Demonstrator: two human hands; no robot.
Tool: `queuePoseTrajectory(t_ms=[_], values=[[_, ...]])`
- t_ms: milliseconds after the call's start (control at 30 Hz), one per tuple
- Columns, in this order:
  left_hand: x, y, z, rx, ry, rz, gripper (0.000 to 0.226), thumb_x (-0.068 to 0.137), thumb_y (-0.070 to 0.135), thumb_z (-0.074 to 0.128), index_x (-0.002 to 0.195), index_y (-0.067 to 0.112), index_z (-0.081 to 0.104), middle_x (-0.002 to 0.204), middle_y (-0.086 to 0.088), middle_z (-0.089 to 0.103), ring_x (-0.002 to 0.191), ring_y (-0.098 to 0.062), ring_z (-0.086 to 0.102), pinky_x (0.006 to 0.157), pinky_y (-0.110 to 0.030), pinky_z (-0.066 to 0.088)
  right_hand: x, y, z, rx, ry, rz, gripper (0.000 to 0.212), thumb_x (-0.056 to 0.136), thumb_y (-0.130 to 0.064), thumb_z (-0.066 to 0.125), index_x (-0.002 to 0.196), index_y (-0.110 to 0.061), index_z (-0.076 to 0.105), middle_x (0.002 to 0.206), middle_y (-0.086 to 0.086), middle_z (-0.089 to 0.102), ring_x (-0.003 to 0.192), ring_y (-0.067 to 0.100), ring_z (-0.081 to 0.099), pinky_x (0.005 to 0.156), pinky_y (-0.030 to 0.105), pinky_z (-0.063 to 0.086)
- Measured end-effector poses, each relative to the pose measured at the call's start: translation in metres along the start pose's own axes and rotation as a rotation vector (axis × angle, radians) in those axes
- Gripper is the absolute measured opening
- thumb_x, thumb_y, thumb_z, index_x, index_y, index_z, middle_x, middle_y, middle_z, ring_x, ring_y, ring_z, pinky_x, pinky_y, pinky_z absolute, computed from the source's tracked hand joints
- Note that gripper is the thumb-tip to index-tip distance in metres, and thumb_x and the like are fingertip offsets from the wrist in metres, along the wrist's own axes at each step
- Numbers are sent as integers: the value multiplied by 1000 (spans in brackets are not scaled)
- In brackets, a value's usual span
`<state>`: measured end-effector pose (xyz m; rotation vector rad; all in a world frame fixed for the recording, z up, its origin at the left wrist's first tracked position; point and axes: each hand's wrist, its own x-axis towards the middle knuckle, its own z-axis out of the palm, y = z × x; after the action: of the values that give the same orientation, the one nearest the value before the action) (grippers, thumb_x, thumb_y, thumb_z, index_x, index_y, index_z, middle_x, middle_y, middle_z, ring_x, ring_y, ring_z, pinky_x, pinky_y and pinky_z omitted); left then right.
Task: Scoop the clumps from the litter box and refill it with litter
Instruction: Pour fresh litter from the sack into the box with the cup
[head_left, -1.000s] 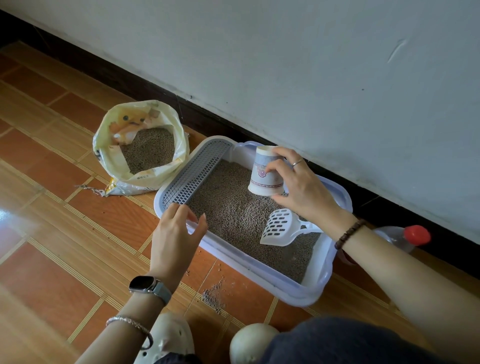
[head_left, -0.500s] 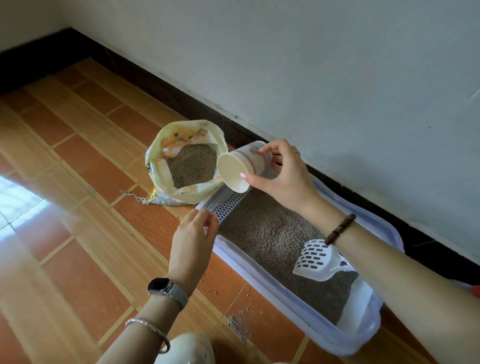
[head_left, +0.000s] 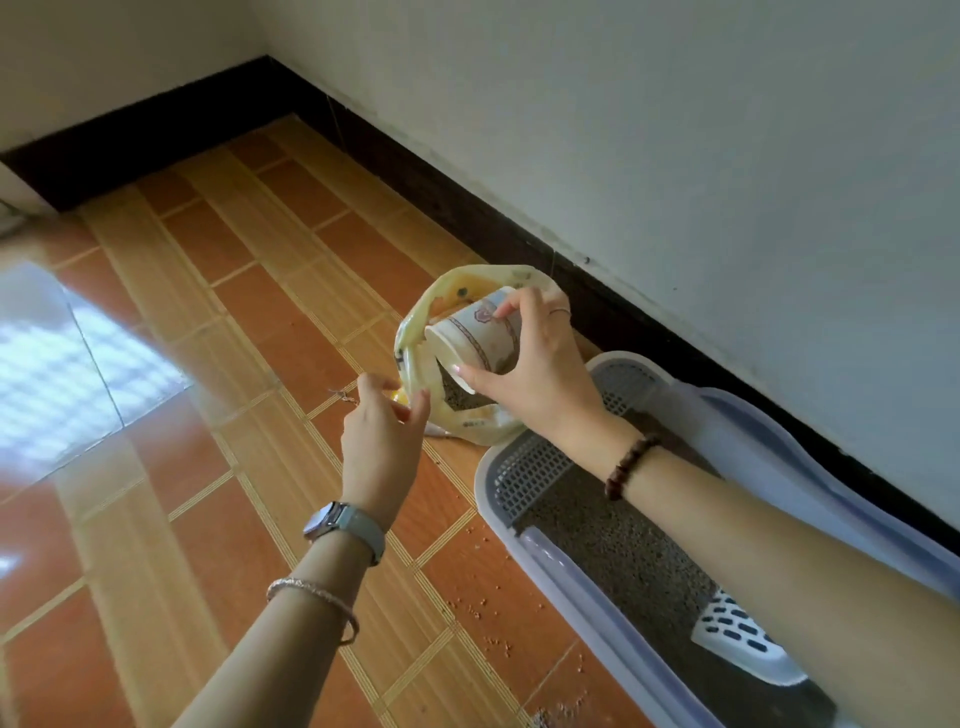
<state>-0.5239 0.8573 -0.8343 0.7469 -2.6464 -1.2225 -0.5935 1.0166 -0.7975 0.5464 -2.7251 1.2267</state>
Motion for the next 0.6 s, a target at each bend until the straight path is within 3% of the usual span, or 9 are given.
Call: queuePoseTrajectory(t_ms=[67, 233, 367, 500, 600], values=[[2, 1, 1, -50, -8, -1, 18, 94, 30, 57, 101, 19, 45, 71, -2, 68, 63, -18, 68, 60, -40, 58, 1, 5, 7, -40, -54, 4, 64, 70, -37, 83, 114, -15, 43, 117, -2, 33, 101, 5, 31, 77, 7, 40], [-1, 9, 3, -163, 11, 46, 12, 93, 4, 56, 96, 11, 47, 59, -1, 61, 50, -13, 66, 55, -40, 59, 11, 23, 19, -274, -92, -84, 65, 63, -26, 89, 109, -8, 48, 126, 11, 41, 113, 18, 46, 95, 21, 43], [-2, 11, 3, -200, 36, 60, 16, 91, -1, 56, 94, 11, 47, 57, -3, 58, 47, -10, 63, 54, -42, 58, 19, 28, 28, -528, -161, -83, 70, 62, -21, 90, 117, -8, 48, 131, 13, 42, 122, 28, 45, 97, 33, 47], [-5, 11, 3, -195, 42, 84, 18, 92, -1, 55, 96, 13, 44, 58, -7, 59, 47, -9, 63, 52, -38, 57, 28, 21, 43, -713, -133, -57, 82, 55, -28, 92, 122, -6, 50, 123, 16, 52, 113, 30, 54, 94, 37, 47], [-3, 11, 2, -195, 45, 89, 19, 92, -1, 54, 97, 13, 43, 58, -10, 59, 47, -12, 62, 51, -35, 56, 30, 15, 50, -705, -122, -16, 81, 72, -40, 81, 134, -10, 39, 136, 14, 43, 126, 26, 45, 103, 35, 39]])
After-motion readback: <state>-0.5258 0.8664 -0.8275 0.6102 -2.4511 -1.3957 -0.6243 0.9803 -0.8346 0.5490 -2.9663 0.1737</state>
